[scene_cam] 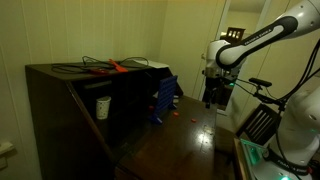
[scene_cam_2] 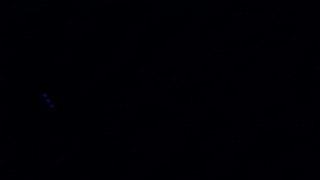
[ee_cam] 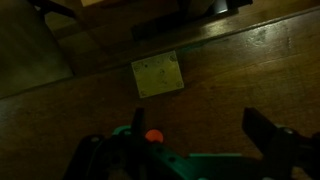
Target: Pick up one orange circular object and put in the blue frame
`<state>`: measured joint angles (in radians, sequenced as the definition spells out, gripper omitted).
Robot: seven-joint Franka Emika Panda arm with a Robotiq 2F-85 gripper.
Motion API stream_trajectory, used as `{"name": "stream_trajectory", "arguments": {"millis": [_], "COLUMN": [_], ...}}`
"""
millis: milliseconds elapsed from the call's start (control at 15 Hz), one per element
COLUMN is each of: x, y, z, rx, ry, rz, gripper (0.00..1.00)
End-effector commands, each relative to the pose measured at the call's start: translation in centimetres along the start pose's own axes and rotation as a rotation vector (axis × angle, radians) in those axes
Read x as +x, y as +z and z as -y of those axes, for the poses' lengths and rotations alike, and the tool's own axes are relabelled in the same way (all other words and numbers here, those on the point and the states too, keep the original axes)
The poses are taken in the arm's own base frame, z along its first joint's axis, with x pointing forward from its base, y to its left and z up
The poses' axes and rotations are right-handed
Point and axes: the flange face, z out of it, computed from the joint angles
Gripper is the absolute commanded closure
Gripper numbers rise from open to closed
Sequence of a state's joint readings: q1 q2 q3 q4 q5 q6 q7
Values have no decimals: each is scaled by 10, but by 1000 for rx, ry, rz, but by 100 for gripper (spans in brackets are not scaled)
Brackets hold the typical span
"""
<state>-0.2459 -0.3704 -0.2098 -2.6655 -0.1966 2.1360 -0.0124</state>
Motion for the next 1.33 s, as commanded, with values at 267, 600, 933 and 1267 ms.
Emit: {"name": "stream_trajectory", "arguments": {"millis": [267,600,933,1267], "x": [9,44,90,129], "y": [10,49,81,106], "z": [-3,-21,-27,-24], "rx": [15,55,42,11], "ry": [19,-4,-100,-151], "rz": [47,145,209,231], "gripper": [0,0,0,0]}}
